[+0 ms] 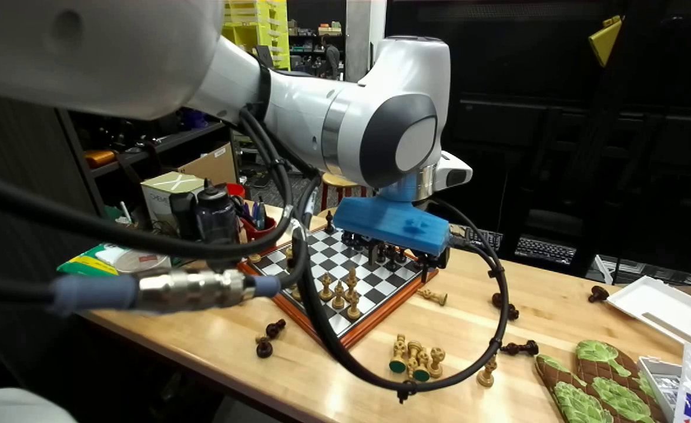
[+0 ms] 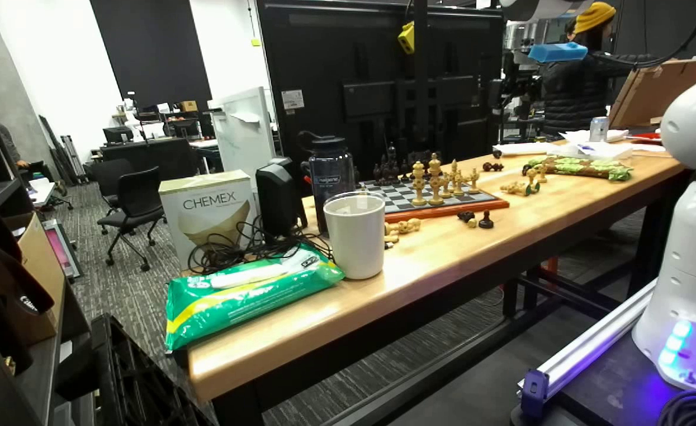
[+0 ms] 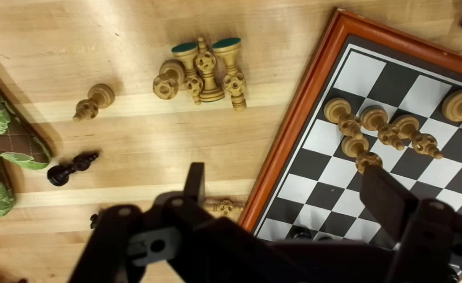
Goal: Put a beige chess piece on the chess board
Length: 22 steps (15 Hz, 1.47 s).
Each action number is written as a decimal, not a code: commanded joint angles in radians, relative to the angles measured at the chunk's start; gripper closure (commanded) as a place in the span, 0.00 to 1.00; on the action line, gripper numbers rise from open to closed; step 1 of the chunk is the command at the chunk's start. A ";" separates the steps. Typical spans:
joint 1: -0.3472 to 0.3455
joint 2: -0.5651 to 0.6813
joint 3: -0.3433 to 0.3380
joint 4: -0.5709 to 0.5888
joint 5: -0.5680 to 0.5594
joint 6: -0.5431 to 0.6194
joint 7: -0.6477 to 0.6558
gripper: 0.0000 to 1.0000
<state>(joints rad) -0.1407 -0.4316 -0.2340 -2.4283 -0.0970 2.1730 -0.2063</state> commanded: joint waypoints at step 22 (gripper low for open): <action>-0.158 0.468 -0.129 0.326 0.170 -0.022 -0.086 0.00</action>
<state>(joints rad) -0.2694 -0.0088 -0.3694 -2.1498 0.0368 2.1647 -0.2649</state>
